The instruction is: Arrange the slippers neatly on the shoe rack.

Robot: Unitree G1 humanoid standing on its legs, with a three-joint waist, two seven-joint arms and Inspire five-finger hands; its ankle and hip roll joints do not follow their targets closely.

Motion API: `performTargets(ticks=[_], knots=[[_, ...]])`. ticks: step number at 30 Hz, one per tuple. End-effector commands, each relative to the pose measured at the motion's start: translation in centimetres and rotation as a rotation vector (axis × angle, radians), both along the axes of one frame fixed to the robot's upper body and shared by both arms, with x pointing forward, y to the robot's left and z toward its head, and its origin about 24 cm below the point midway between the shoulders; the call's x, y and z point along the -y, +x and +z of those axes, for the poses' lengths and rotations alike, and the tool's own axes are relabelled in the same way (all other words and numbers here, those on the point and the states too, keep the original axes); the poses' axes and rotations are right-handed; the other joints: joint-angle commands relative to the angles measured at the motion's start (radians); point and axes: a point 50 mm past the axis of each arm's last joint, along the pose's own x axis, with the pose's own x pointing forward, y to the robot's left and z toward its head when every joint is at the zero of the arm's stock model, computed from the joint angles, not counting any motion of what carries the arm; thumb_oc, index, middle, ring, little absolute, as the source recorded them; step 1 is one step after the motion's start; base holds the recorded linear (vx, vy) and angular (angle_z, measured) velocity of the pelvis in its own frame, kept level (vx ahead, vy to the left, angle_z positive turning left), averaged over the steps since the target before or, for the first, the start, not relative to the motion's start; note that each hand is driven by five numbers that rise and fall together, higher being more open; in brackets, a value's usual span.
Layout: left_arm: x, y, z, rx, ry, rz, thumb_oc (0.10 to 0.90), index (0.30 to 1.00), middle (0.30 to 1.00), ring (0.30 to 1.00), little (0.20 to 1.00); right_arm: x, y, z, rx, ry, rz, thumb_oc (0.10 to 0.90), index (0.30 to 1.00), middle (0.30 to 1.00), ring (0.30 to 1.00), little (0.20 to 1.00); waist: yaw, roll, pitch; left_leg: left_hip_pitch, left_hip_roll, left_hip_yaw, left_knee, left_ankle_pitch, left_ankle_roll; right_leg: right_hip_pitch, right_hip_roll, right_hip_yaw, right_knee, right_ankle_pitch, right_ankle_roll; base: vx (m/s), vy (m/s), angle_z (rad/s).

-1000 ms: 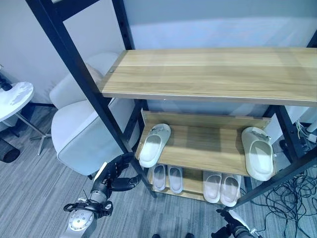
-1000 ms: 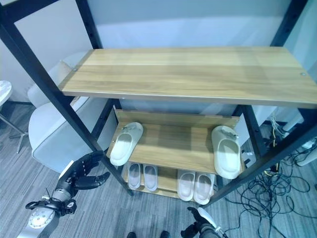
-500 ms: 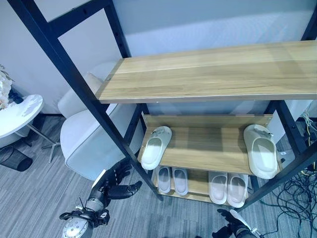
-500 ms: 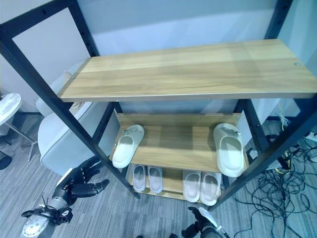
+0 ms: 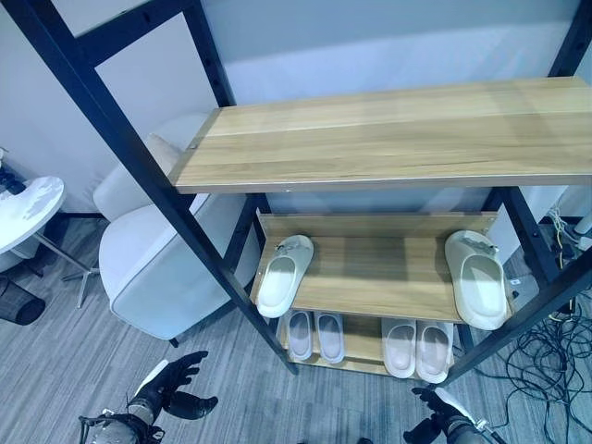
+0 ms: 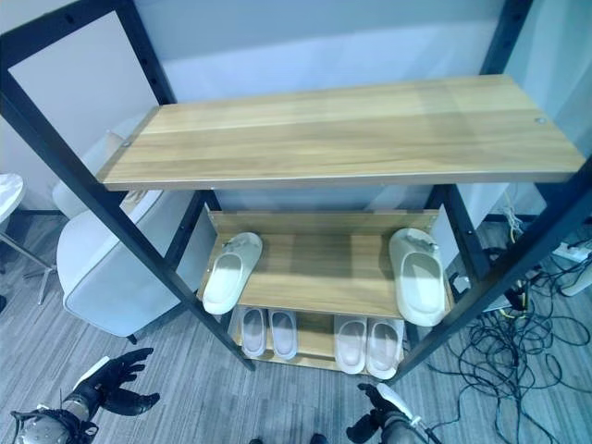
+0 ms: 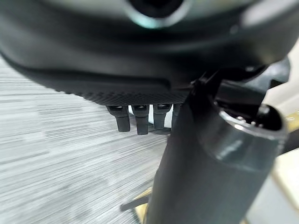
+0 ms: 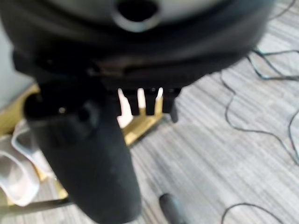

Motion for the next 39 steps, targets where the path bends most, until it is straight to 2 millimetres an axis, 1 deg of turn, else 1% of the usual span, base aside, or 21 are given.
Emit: performTargets(ticks=[1,3,4,5,7,9,10,11,12,14,16,17,18,21,22,23,30,32,34,36,39], knots=[[1.5,3.9,4.3,0.235,-0.075,-0.110,0.800,0.900,0.900,0.900,0.900,-1.5,1.5,0.5,0.052,0.045,0.088,0.800,0.900,0.900,0.900,0.900,-0.016,-0.059,-0.067,-0.088,-0.037,-0.007,-0.036,0.068,-0.016,0.003,-0.048,-0.048,0.017,-0.031,0.126,0.00,0.000,0.00],[2.5,4.1,4.7,0.251,-0.145,-0.124,0.800,0.900,0.900,0.900,0.900,-1.7,1.4,0.3,0.046,0.050,0.086,0.800,0.900,0.900,0.900,0.900,-0.017,-0.060,-0.068,-0.087,-0.037,-0.005,-0.036,0.065,-0.015,0.004,-0.048,-0.049,0.017,-0.031,0.126,0.02,0.005,0.00],[3.5,4.5,5.3,0.280,-0.195,-0.149,0.800,0.900,0.900,0.900,0.900,-2.0,1.5,0.3,0.044,0.059,0.090,0.800,0.900,0.900,0.900,0.900,-0.017,-0.062,-0.069,-0.086,-0.036,-0.007,-0.036,0.062,-0.014,0.005,-0.048,-0.046,0.017,-0.031,0.126,0.00,0.000,0.00],[3.5,4.5,5.4,0.279,-0.195,-0.149,0.800,0.900,0.900,0.900,0.900,-2.0,1.5,0.3,0.044,0.059,0.089,0.800,0.900,0.900,0.900,0.900,-0.017,-0.062,-0.069,-0.086,-0.036,-0.007,-0.036,0.062,-0.014,0.005,-0.048,-0.046,0.017,-0.031,0.126,0.00,0.000,0.00],[4.8,5.0,5.9,0.312,-0.243,-0.174,0.800,0.900,0.900,0.900,0.900,-2.2,1.2,0.0,0.034,0.062,0.085,0.800,0.900,0.900,0.900,0.900,-0.017,-0.066,-0.070,-0.084,-0.036,-0.009,-0.036,0.059,-0.013,0.006,-0.049,-0.046,0.017,-0.031,0.126,0.00,0.000,0.00],[6.0,5.6,6.5,0.355,-0.282,-0.193,0.800,0.900,0.900,0.900,0.900,-2.5,1.1,-0.2,0.031,0.065,0.080,0.800,0.900,0.900,0.900,0.900,-0.017,-0.072,-0.071,-0.082,-0.037,-0.010,-0.036,0.056,-0.012,0.006,-0.049,-0.045,0.016,-0.032,0.126,0.00,0.000,0.00],[7.2,6.2,7.1,0.398,-0.330,-0.200,0.800,0.900,0.900,0.900,0.900,-2.7,1.1,-0.2,0.037,0.068,0.077,0.800,0.900,0.900,0.900,0.900,-0.018,-0.077,-0.071,-0.080,-0.036,-0.010,-0.036,0.053,-0.010,0.008,-0.049,-0.043,0.016,-0.033,0.126,0.00,0.000,0.00],[7.3,6.2,7.1,0.398,-0.330,-0.200,0.800,0.900,0.900,0.900,0.900,-2.7,1.1,-0.2,0.038,0.068,0.077,0.800,0.900,0.900,0.900,0.900,-0.018,-0.076,-0.070,-0.079,-0.036,-0.010,-0.036,0.053,-0.010,0.009,-0.049,-0.043,0.016,-0.033,0.126,0.00,0.000,0.00],[8.3,6.9,7.9,0.446,-0.382,-0.197,0.800,0.900,0.900,0.900,0.900,-2.8,1.1,-0.2,0.044,0.069,0.074,0.800,0.900,0.900,0.900,0.900,-0.019,-0.081,-0.069,-0.078,-0.037,-0.012,-0.036,0.051,-0.010,0.011,-0.049,-0.042,0.016,-0.034,0.125,0.00,0.000,0.00],[8.7,7.2,8.4,0.476,-0.394,-0.201,0.800,0.900,0.900,0.900,0.900,-2.9,1.1,-0.2,0.047,0.071,0.072,0.800,0.900,0.900,0.900,0.900,-0.019,-0.083,-0.068,-0.077,-0.037,-0.014,-0.036,0.049,-0.009,0.013,-0.049,-0.041,0.016,-0.034,0.125,0.00,0.000,0.00],[9.3,8.0,10.1,0.585,-0.442,-0.162,0.800,0.900,0.900,0.900,0.900,-3.2,0.8,-0.4,0.052,0.074,0.062,0.800,0.900,0.900,0.900,0.900,-0.017,-0.091,-0.070,-0.074,-0.037,-0.013,-0.036,0.044,-0.008,0.014,-0.050,-0.040,0.014,-0.034,0.124,0.00,0.000,0.00],[9.3,8.0,10.1,0.586,-0.442,-0.162,0.800,0.900,0.900,0.900,0.900,-3.2,0.8,-0.4,0.052,0.073,0.062,0.800,0.900,0.900,0.900,0.900,-0.018,-0.090,-0.070,-0.074,-0.037,-0.013,-0.036,0.044,-0.008,0.015,-0.050,-0.039,0.015,-0.034,0.124,0.00,0.000,0.00],[9.4,8.6,11.2,0.666,-0.460,-0.112,0.800,0.900,0.900,0.900,0.900,-3.3,0.5,-0.6,0.044,0.069,0.049,0.800,0.900,0.900,0.900,0.900,-0.016,-0.094,-0.069,-0.072,-0.037,-0.014,-0.036,0.042,-0.007,0.015,-0.050,-0.038,0.014,-0.034,0.124,0.00,0.000,0.00],[9.3,9.5,12.9,0.789,-0.385,-0.101,0.800,0.900,0.900,0.900,0.900,-3.5,0.3,-0.7,0.048,0.070,0.036,0.800,0.900,0.900,0.900,0.900,-0.014,-0.101,-0.068,-0.070,-0.037,-0.016,-0.036,0.038,-0.007,0.017,-0.050,-0.035,0.013,-0.034,0.125,0.00,0.000,0.00],[9.3,9.5,12.9,0.790,-0.383,-0.101,0.800,0.900,0.900,0.900,0.900,-3.5,0.3,-0.7,0.049,0.070,0.036,0.800,0.900,0.900,0.900,0.900,-0.014,-0.101,-0.068,-0.069,-0.037,-0.016,-0.036,0.038,-0.007,0.017,-0.050,-0.035,0.013,-0.035,0.125,0.00,0.000,0.00],[9.7,10.0,13.8,0.851,-0.345,-0.110,0.800,0.900,0.900,0.900,0.900,-3.6,0.2,-0.9,0.049,0.066,0.035,0.800,0.900,0.900,0.900,0.900,-0.014,-0.103,-0.066,-0.069,-0.037,-0.015,-0.036,0.036,-0.007,0.016,-0.050,-0.036,0.013,-0.035,0.126,0.00,0.000,0.00],[10.1,10.6,15.7,0.950,-0.329,-0.123,0.800,0.900,0.900,0.900,0.900,-3.6,-0.5,-1.2,0.027,0.061,0.027,0.800,0.900,0.900,0.900,0.900,-0.018,-0.102,-0.066,-0.068,-0.037,-0.009,-0.036,0.031,-0.008,0.012,-0.054,-0.032,0.012,-0.032,0.129,0.00,0.001,0.00],[9.9,10.8,16.5,0.996,-0.285,-0.133,0.800,0.900,0.900,0.900,0.900,-3.7,-0.6,-1.2,0.024,0.062,0.027,0.800,0.900,0.900,0.900,0.900,-0.019,-0.101,-0.068,-0.067,-0.036,-0.008,-0.036,0.028,-0.008,0.011,-0.055,-0.030,0.012,-0.032,0.129,0.02,0.004,-0.01],[9.7,11.3,17.8,1.075,-0.127,-0.183,0.800,0.900,0.900,0.900,0.900,-3.6,-0.6,-1.2,0.029,0.064,0.024,0.800,0.900,0.900,0.900,0.900,-0.022,-0.100,-0.070,-0.068,-0.036,-0.006,-0.036,0.026,-0.009,0.007,-0.056,-0.028,0.012,-0.031,0.132,0.03,0.005,-0.01],[9.7,11.5,18.1,1.098,-0.080,-0.192,0.800,0.900,0.900,0.900,0.900,-3.6,-0.6,-1.2,0.030,0.064,0.021,0.800,0.900,0.900,0.900,0.900,-0.022,-0.100,-0.069,-0.070,-0.036,-0.006,-0.036,0.026,-0.009,0.005,-0.056,-0.027,0.012,-0.030,0.132,0.02,0.000,0.00],[9.5,12.6,18.4,1.140,0.119,-0.227,0.800,0.900,0.900,0.900,0.900,-3.3,-0.6,-1.1,0.036,0.058,0.020,0.800,0.900,0.900,0.900,0.900,-0.033,-0.097,-0.066,-0.081,-0.037,-0.001,-0.036,0.026,-0.010,-0.013,-0.060,-0.020,0.012,-0.025,0.137,0.00,0.000,0.00]])
